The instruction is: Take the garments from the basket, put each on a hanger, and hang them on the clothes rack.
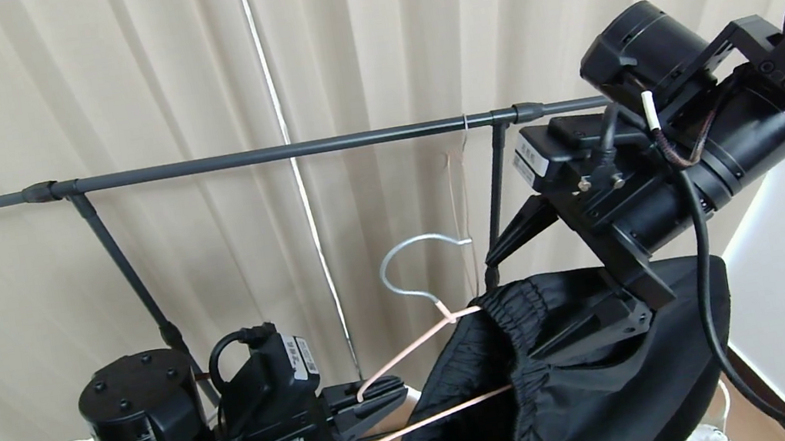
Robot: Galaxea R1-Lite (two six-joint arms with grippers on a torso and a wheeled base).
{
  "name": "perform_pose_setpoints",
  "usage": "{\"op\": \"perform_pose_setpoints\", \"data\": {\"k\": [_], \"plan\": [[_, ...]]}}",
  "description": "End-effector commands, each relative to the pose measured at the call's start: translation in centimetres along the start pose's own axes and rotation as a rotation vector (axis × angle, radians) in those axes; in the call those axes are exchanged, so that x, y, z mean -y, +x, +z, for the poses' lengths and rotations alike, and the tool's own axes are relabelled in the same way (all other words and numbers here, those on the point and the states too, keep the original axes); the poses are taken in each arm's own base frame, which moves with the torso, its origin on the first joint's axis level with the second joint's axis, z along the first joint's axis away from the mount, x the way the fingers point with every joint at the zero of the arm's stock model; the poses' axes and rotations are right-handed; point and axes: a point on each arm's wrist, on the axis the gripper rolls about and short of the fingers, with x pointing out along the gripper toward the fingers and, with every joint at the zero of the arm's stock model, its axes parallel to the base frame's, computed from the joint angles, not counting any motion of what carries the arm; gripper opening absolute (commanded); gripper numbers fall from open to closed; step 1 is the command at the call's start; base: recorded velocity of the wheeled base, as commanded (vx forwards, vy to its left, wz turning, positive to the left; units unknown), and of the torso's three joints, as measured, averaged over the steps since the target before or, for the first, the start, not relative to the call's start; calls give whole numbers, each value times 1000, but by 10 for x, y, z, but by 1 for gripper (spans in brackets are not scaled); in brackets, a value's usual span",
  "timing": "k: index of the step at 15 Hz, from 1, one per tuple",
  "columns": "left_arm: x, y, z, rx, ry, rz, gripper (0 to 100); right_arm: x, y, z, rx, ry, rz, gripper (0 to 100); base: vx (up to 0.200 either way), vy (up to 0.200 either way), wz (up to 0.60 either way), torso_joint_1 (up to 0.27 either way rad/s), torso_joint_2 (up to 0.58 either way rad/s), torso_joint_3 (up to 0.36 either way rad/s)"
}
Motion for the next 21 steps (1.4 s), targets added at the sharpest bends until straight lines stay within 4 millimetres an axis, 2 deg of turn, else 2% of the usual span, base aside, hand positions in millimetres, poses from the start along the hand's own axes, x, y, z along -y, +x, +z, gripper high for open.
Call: {"op": "perform_pose_setpoints", "data": {"k": [1, 7, 8, 21], "plan": [[0, 0, 0, 1, 0, 1, 0, 1, 6, 1, -3, -3, 11, 100, 0, 0, 0, 0, 0, 0], [-1, 1, 1, 6, 5, 1, 0, 3, 6, 2, -10, -11, -9, 100, 0, 0, 0, 0, 0, 0], [-1, 1, 2, 9, 5, 1, 0, 3, 7, 1, -13, -9, -8, 0, 0, 0, 0, 0, 0, 0], [-2, 2, 0, 5, 2, 3, 0, 2, 8, 1, -17, -8, -3, 0, 0, 0, 0, 0, 0, 0]]}}
